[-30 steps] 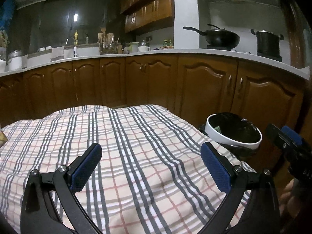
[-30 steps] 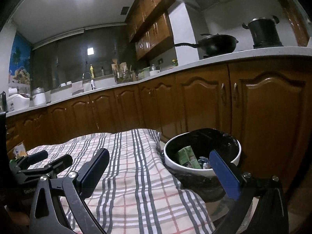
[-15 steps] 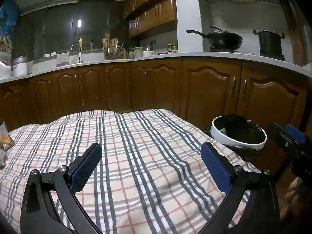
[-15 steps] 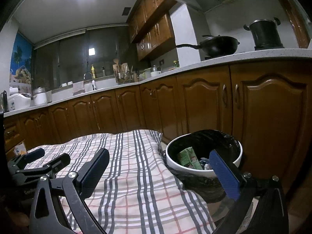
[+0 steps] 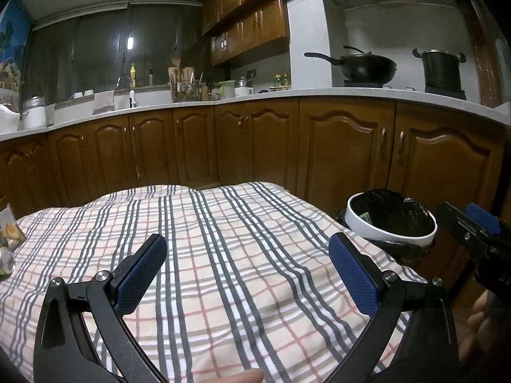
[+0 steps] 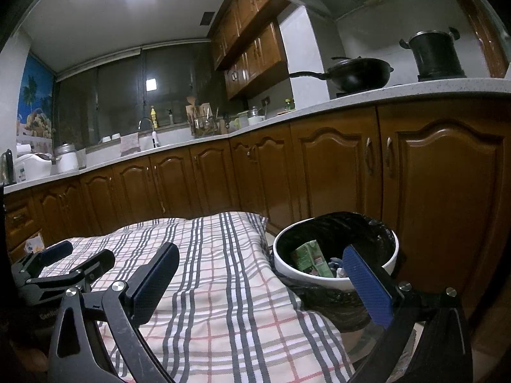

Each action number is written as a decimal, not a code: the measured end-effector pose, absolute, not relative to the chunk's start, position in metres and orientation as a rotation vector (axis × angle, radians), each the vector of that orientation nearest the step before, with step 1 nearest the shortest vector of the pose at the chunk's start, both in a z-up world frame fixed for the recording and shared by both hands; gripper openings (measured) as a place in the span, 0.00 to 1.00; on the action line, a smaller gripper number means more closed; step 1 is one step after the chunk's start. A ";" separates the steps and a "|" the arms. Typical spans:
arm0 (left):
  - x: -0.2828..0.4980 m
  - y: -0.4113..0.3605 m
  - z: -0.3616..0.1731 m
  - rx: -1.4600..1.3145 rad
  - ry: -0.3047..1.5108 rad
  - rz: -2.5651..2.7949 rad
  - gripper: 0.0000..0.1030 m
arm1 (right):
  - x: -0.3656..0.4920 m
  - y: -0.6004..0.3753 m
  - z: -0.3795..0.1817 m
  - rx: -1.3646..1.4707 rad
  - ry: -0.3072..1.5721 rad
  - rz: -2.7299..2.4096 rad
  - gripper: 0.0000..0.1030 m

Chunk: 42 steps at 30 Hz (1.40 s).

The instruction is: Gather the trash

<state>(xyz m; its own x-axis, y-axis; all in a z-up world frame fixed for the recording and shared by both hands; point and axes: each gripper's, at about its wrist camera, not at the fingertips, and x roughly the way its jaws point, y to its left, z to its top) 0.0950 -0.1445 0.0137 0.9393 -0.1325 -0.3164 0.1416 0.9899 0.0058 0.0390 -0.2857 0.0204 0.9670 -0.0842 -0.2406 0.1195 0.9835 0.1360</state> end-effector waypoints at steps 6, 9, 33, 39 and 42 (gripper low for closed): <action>0.095 -0.145 0.014 0.029 0.323 -0.137 1.00 | 0.040 -0.284 0.020 0.151 0.240 -0.098 1.00; 0.095 -0.145 0.014 0.029 0.323 -0.136 1.00 | 0.040 -0.281 0.020 0.153 0.242 -0.095 1.00; 0.095 -0.144 0.013 0.025 0.326 -0.137 1.00 | 0.042 -0.278 0.021 0.153 0.247 -0.086 1.00; 0.096 -0.143 0.012 0.027 0.327 -0.137 1.00 | 0.045 -0.279 0.021 0.152 0.247 -0.080 1.00; 0.095 -0.144 0.013 0.025 0.329 -0.137 1.00 | 0.047 -0.282 0.021 0.152 0.247 -0.076 1.00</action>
